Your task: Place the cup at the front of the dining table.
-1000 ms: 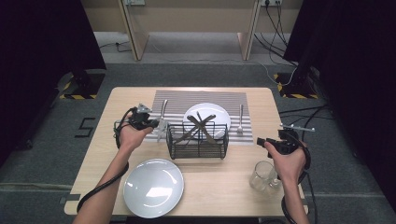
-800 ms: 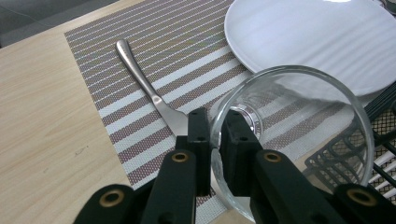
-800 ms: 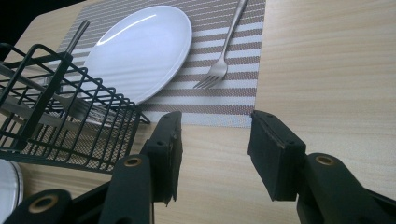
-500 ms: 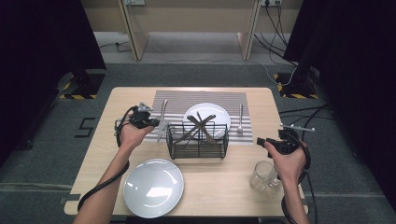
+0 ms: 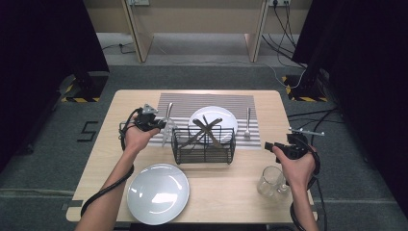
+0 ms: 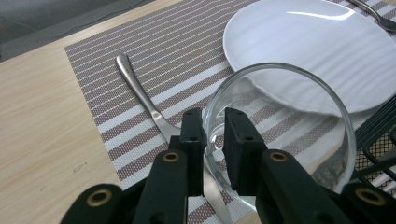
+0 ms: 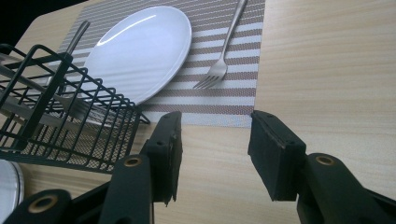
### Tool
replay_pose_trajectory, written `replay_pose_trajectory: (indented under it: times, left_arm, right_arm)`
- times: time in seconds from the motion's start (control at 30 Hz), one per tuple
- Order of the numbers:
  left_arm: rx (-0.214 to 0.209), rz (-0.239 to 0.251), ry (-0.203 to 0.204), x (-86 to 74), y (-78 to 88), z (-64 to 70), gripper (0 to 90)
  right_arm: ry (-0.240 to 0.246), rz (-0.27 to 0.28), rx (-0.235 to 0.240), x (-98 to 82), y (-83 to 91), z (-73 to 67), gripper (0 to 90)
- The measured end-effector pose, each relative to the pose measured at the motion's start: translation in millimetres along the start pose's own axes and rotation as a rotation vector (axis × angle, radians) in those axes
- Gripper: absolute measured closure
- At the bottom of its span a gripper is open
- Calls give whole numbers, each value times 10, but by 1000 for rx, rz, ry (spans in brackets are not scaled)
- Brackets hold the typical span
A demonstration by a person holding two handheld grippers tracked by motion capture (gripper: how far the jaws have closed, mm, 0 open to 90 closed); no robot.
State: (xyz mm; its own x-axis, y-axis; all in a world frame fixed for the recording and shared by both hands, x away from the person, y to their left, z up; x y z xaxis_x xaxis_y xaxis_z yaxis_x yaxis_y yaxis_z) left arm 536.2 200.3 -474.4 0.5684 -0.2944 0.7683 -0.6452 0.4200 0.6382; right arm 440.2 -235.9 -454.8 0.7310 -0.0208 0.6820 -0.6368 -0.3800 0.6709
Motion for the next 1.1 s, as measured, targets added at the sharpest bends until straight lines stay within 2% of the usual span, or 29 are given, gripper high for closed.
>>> replay_pose_trajectory:
  times: [0.33,1.1]
  left_arm:
    - [-10,17,11,26,-63,-24,777]
    - [-16,8,12,97,-151,-25,770]
  right_arm:
    - [2,1,0,1,1,-1,540]
    - [1,6,3,8,12,3,539]
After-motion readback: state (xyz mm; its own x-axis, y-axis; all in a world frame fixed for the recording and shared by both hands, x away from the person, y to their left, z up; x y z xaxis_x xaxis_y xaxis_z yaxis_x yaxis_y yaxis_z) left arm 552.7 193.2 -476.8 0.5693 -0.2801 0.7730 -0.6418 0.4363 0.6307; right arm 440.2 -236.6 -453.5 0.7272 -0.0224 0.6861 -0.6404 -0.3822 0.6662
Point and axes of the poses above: each handheld gripper's, and its own axes: y roughly backward along the jaws, x roughly out of its top, z roughly to its right, the point moved 6 cm from there along -y, roughly forward along the jaws, and after that the axes turned 5 degrees about y, right-handed, at the moved point
